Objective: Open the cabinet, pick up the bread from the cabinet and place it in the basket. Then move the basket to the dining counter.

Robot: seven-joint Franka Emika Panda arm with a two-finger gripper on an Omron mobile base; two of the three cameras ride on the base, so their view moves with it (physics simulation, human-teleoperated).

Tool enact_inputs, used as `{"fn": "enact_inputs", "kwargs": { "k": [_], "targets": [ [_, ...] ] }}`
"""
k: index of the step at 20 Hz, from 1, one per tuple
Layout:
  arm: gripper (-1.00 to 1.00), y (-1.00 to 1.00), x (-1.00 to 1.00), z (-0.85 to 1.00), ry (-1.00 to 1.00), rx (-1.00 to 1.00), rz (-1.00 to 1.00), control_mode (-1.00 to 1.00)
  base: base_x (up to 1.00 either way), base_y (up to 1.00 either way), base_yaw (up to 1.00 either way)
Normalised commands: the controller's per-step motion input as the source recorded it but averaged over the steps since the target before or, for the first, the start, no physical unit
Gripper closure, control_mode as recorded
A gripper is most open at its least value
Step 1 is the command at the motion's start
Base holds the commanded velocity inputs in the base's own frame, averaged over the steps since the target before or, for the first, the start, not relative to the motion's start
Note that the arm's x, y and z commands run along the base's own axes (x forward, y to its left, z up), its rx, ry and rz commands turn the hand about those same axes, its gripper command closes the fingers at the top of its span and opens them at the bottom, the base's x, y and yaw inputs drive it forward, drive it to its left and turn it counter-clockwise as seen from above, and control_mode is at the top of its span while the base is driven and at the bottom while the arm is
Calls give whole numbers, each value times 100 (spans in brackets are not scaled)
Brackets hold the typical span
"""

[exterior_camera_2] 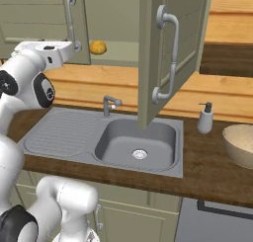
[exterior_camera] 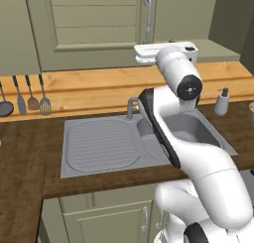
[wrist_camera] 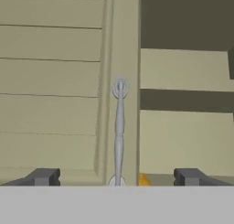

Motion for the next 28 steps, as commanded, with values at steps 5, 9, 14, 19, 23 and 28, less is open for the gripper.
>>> {"fn": "enact_inputs", "kwargs": {
  "k": [5, 9, 14, 19, 23, 28],
  "targets": [
    [-100, 0, 56, 0, 0, 4, 0, -100, 0, 0, 0],
    [-100, 0, 56, 0, 0, 2, 0, -100, 0, 0, 0],
    [-100, 1, 57, 0, 0, 0, 0, -100, 0, 0, 0],
    [-100, 10, 67, 0, 0, 0, 0, -100, 0, 0, 0],
    [-100, 0, 67, 0, 2, 0, 0, -100, 0, 0, 0],
    [-100, 17, 70, -2, 2, 0, 0, -100, 0, 0, 0]
  ]
}}
